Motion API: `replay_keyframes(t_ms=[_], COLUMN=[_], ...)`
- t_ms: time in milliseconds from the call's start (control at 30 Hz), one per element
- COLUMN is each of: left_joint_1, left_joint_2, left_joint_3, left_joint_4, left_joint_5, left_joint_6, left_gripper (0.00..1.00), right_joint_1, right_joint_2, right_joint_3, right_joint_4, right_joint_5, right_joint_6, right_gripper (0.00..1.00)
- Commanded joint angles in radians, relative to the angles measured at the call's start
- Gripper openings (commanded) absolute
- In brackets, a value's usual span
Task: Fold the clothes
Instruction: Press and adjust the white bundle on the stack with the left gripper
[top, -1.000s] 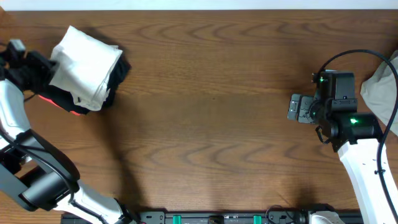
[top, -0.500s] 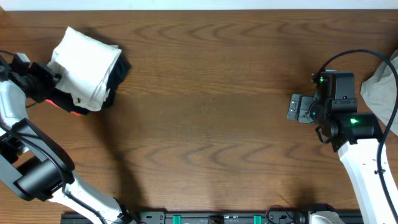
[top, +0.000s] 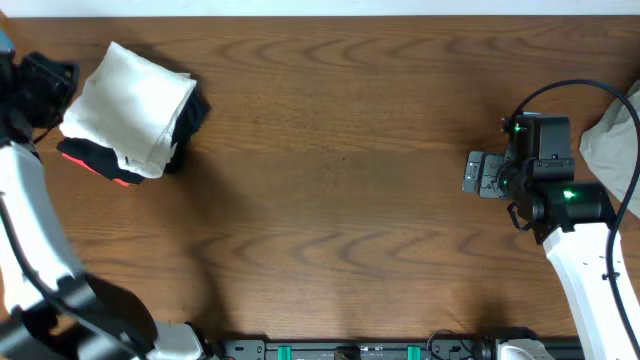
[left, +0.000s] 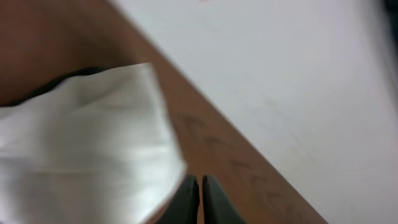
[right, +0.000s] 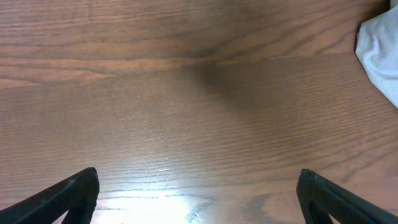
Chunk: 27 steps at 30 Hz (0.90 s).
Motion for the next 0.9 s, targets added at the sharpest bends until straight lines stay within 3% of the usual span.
replay_keyframes(t_ms=[0, 100, 200, 233, 267, 300, 333, 867], left_joint_1=[-0.037, -0.06, -0.074, -0.077, -0.08, -0.081, -0.081, -0.081], left_joint_2=[-0.012, -0.01, -0.008, -0.008, -0.008, -0.008, -0.008, -0.008], left_joint_3=[0.003, 0.003, 0.003, 0.003, 0.003, 0.003, 0.003, 0.003], left_joint_4=[-0.006, -0.019, -0.045, -0.049, -0.054, -0.061, -0.069, -0.07], left_joint_5=[-0.008, -0.008, -0.008, -0.008, -0.008, -0.008, -0.008, -0.008], left_joint_6=[-0.017, -0.016, -0.016, -0.017, -0.017, -0.017, -0.017, -0.017], left_gripper=[0.12, 0.17, 0.35, 0.46, 0.63, 0.89, 0.98, 0.98], right_joint_1=[-0.011, -0.012, -0.012, -0.011, -0.011, -0.011, -0.011, -0.011], right_joint_2=[-0.004, -0.004, -0.004, -0.004, -0.004, -0.004, -0.004, -0.004], right_joint_3=[0.005, 0.005, 0.005, 0.005, 0.005, 0.005, 0.005, 0.005], right_joint_4=[-0.001, -0.001, -0.001, -0.001, -0.001, -0.001, -0.001, -0.001], right_joint_5=[0.016, 0.016, 0.016, 0.017, 0.016, 0.017, 0.016, 0.016], right_joint_6=[-0.004, -0.004, -0.004, -0.004, -0.004, -0.004, -0.004, -0.004], right_gripper=[0.99, 0.99, 0.99, 0.99, 0.99, 0.99, 0.99, 0.99])
